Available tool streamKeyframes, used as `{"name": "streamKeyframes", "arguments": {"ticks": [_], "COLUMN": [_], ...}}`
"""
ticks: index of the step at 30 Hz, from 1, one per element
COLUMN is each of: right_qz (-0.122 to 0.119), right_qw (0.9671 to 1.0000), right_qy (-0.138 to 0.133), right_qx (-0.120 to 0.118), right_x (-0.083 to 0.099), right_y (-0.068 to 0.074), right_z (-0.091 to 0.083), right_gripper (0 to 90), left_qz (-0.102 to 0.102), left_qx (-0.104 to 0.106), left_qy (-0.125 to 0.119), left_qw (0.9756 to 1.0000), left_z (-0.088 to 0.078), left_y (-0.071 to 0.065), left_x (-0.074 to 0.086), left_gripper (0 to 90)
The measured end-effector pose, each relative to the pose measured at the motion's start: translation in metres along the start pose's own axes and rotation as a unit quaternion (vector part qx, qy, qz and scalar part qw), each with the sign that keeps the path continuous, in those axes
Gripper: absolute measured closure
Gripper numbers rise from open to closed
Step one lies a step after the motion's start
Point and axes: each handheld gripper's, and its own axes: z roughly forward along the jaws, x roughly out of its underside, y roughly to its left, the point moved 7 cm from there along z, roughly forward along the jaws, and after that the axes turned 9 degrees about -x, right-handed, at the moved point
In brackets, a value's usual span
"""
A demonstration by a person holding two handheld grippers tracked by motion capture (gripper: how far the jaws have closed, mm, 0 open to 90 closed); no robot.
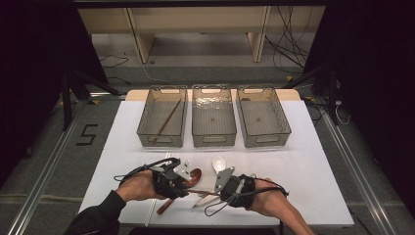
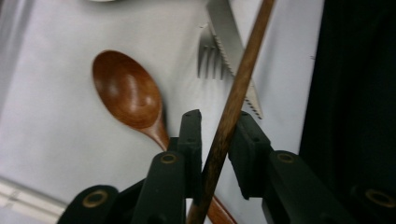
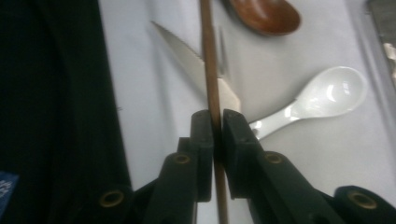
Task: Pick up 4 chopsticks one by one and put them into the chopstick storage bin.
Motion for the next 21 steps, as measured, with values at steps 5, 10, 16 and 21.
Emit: {"name": "streamKeyframes", "arguments": {"ticks": [5,10,16,21], "right_qz": [0.039,0.085,0.136,0.168], "right_qw": [0.9989,0.9932,0.9827,0.9748], "right_qy": [-0.017,-0.073,-0.115,-0.134], "right_qx": [0.019,0.032,0.05,0.062], "right_x": [0.005,0.009,0.017,0.022], "right_y": [-0.013,-0.026,-0.038,-0.042], "right_z": [-0.008,-0.028,-0.038,-0.038], "right_gripper": [72.0,56.4,42.5,35.6], "left_qz": [0.014,-0.009,-0.049,-0.084], "left_qx": [0.007,-0.002,-0.022,-0.045], "left_qy": [-0.012,-0.011,-0.014,-0.023], "left_qw": [0.9998,0.9999,0.9985,0.9952], "left_z": [-0.003,-0.005,-0.009,-0.014], "left_y": [-0.008,0.001,0.014,0.026], "left_x": [-0.006,0.0,0.006,0.01], "left_gripper": [83.0,83.1,83.0,83.0]}}
